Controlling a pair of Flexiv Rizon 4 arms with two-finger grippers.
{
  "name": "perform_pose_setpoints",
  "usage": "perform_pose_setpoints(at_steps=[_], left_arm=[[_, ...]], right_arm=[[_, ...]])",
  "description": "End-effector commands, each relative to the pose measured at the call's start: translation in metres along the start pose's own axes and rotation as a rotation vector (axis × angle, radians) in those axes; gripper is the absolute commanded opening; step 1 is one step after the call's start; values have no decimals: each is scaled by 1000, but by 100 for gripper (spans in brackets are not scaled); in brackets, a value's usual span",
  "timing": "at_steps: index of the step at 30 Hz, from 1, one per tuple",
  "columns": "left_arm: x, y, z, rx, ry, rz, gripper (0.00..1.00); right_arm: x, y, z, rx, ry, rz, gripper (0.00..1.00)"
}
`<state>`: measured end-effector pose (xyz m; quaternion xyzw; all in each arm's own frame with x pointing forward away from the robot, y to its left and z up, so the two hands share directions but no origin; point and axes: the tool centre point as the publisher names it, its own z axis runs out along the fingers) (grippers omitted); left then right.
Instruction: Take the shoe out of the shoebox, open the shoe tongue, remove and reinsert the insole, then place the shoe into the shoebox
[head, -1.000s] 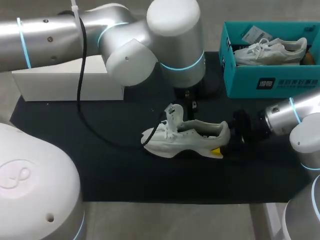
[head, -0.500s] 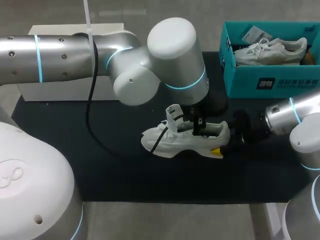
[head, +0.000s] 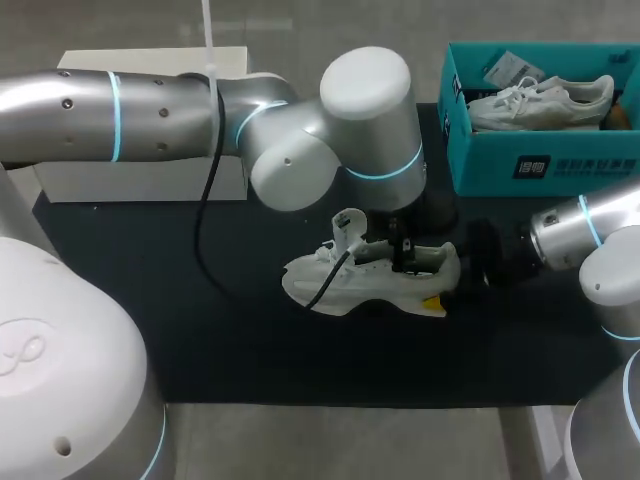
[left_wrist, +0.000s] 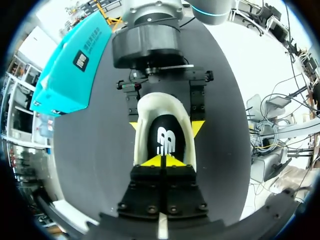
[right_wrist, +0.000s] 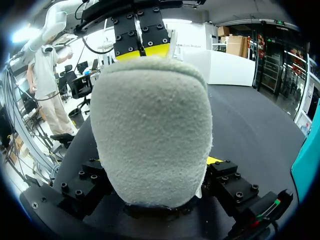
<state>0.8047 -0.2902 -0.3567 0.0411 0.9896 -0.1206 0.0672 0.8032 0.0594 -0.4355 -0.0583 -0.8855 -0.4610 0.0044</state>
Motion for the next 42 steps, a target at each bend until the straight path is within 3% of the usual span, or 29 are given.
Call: perform_pose_setpoints(at_steps=[1, 15, 22, 32, 42], left_arm=[[-5, 3, 8, -7, 17, 3, 0], [25, 19, 9, -85, 111, 89, 0], [23, 29, 23, -135, 128, 35, 0], [25, 23, 36, -219, 292, 105, 0], [39, 31, 41, -202, 314, 116, 0]], right_arm=[[0, -3, 3, 1, -3, 1, 0], [0, -3, 3, 1, -3, 1, 0], [0, -3, 3, 1, -3, 1, 0], [0, -3, 3, 1, -3, 1, 0], [0, -3, 3, 1, -3, 1, 0]])
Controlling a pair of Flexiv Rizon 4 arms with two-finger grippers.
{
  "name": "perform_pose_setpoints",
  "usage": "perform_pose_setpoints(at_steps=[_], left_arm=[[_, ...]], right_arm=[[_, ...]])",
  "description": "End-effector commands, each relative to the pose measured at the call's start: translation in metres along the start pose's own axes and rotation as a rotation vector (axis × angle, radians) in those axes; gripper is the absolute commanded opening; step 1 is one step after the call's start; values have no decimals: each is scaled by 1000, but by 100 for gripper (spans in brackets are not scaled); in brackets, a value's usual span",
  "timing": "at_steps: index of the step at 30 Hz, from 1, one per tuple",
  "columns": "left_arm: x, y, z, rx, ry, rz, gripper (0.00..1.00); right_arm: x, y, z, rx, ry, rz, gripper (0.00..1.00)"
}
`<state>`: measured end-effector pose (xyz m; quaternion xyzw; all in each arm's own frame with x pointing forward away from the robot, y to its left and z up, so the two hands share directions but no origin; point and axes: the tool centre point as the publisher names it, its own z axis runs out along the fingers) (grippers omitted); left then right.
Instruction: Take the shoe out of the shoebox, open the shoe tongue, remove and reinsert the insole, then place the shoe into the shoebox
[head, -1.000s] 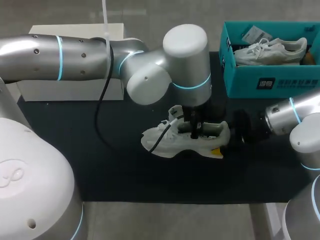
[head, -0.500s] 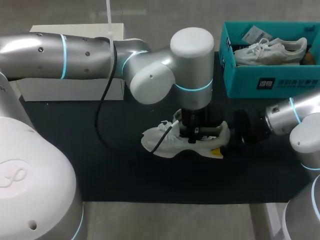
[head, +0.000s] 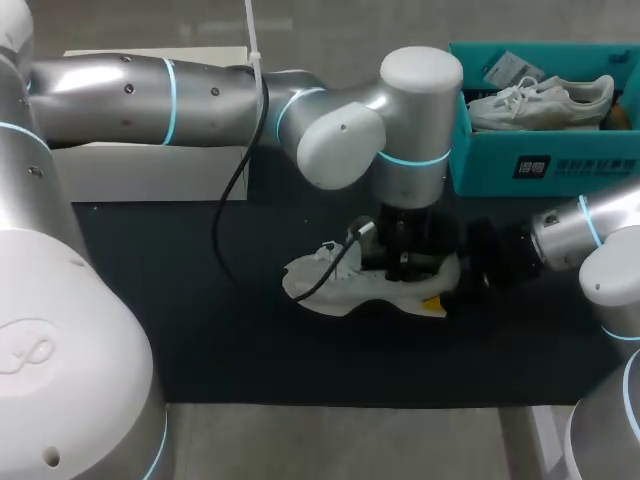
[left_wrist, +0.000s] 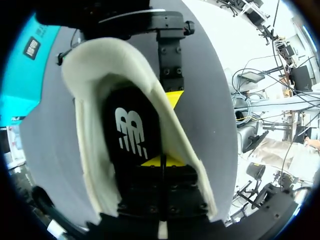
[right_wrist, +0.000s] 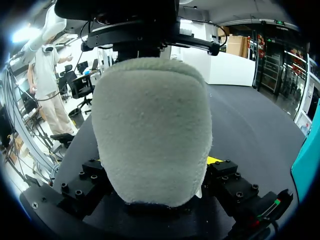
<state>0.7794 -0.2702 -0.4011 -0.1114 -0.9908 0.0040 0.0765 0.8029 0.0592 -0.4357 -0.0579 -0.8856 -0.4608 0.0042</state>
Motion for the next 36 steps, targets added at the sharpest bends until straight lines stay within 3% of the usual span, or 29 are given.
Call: perform_pose_setpoints(at_steps=[1, 13, 14, 15, 18, 19, 21, 22, 25, 29, 36], left_arm=[[5, 2, 10, 10, 3, -4, 0], [-3, 5, 24, 49, -96, -36, 1], [-3, 5, 24, 62, -103, -35, 17], [-3, 6, 24, 68, -111, -29, 40], [-1, 7, 24, 97, -97, -27, 65], [0, 7, 23, 98, -92, -37, 67], [1, 8, 21, 97, -77, -60, 50], [2, 9, 19, 94, -80, -58, 47], [4, 7, 15, 91, -90, -49, 48], [3, 3, 19, 80, -95, -45, 56], [-3, -5, 30, 72, -176, -46, 49]], right_arm=[[-1, -3, 3, 0, -3, 1, 0], [-1, -3, 3, 0, -3, 1, 0], [-1, -3, 3, 0, -3, 1, 0], [-1, -3, 3, 0, -3, 1, 0], [-1, -3, 3, 0, -3, 1, 0], [-1, -3, 3, 0, -3, 1, 0], [-1, -3, 3, 0, -3, 1, 0], [-1, -3, 3, 0, -3, 1, 0], [-1, -3, 3, 0, -3, 1, 0], [-1, -3, 3, 0, -3, 1, 0], [-1, -3, 3, 0, -3, 1, 0]])
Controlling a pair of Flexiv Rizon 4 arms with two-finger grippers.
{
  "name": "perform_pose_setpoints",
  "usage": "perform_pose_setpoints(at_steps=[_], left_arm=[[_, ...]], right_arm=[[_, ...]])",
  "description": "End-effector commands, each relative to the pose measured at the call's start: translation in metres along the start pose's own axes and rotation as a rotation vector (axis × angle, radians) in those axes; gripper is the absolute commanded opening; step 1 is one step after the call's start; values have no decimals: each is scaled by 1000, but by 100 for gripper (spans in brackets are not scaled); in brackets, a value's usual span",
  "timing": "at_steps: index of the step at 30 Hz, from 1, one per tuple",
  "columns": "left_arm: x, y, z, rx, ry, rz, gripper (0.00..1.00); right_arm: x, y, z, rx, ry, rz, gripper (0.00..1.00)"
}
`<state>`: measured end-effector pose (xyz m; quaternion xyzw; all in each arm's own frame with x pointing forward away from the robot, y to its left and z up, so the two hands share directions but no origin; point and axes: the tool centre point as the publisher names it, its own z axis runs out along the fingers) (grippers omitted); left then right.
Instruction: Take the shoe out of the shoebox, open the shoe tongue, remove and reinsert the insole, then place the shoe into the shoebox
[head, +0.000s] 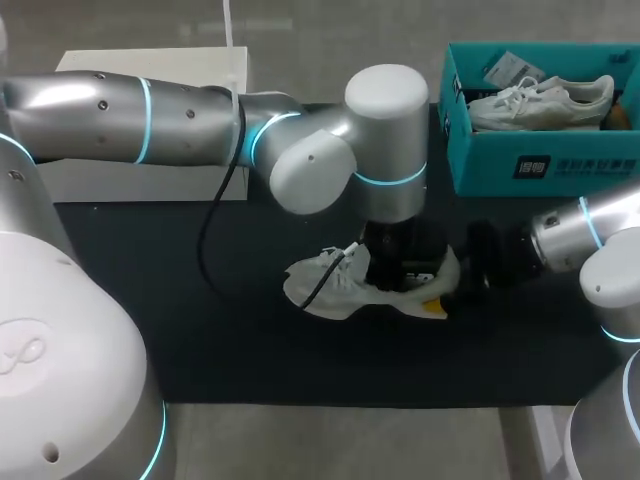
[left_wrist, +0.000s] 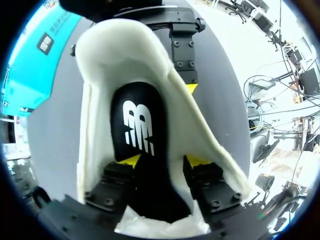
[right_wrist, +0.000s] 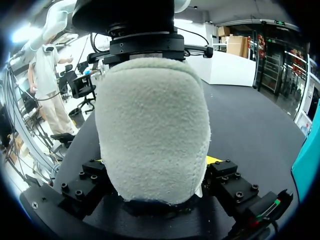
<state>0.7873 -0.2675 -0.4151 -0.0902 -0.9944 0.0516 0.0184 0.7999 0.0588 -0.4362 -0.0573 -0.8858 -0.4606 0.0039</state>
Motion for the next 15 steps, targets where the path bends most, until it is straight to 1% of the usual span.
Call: perform_pose_setpoints(at_steps=[1, 3, 6, 12, 13, 15], left_arm=[[7, -9, 19, -17, -69, -11, 48], [4, -10, 21, -31, -106, -15, 47], [-1, -11, 24, -13, -145, -28, 49], [-11, -4, 30, -8, -212, -109, 49], [-13, -4, 31, -7, -218, -115, 46], [-17, -3, 33, -5, -219, -127, 36]], right_arm=[[-4, -2, 3, 0, -3, 3, 0], [-4, -2, 3, 0, -3, 3, 0], [-4, -2, 3, 0, -3, 3, 0], [-4, -2, 3, 0, -3, 3, 0], [-4, -2, 3, 0, -3, 3, 0], [-4, -2, 3, 0, -3, 3, 0]])
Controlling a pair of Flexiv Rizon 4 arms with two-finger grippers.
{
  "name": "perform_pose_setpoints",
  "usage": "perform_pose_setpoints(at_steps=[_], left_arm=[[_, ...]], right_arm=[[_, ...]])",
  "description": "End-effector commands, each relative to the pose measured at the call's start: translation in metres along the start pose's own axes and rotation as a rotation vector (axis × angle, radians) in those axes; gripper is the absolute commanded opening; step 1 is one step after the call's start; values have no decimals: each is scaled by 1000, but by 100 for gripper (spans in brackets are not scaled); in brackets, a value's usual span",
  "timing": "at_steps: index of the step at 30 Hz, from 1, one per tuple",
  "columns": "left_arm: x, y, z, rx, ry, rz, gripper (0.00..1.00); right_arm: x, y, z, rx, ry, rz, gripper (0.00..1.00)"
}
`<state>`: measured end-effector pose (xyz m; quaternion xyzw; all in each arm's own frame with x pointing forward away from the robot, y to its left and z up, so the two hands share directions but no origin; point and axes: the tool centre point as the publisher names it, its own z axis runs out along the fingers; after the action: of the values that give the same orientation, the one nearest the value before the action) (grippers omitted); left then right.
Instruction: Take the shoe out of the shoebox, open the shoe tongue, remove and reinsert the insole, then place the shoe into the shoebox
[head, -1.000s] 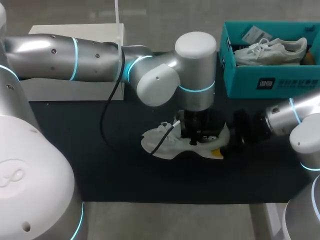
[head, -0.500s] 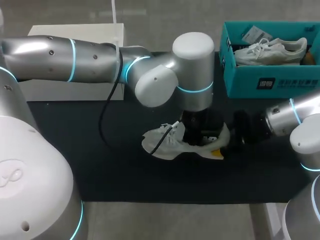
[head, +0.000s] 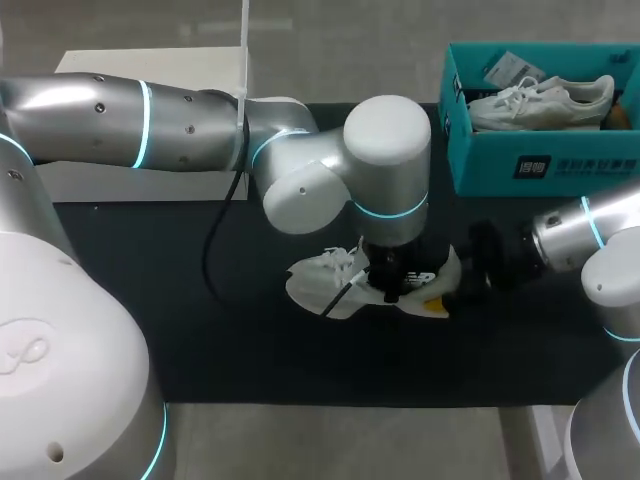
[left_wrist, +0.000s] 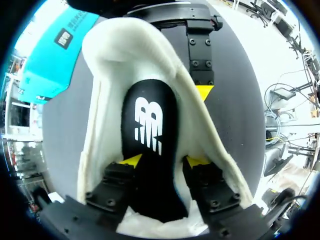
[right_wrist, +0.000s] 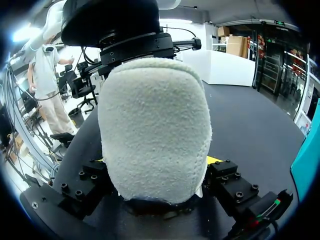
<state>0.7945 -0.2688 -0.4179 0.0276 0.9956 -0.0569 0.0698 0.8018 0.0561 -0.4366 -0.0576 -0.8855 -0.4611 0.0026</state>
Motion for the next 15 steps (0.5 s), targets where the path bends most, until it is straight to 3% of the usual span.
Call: perform_pose_setpoints(at_steps=[1, 4, 15], left_arm=[[-4, -4, 33, -2, -36, -13, 23], [-5, -4, 35, -2, -41, -25, 0], [4, 2, 28, 26, -25, -87, 0]], right_arm=[[-1, 0, 5, 1, -1, 4, 0], [-1, 0, 5, 1, -1, 4, 0], [-1, 0, 5, 1, -1, 4, 0]])
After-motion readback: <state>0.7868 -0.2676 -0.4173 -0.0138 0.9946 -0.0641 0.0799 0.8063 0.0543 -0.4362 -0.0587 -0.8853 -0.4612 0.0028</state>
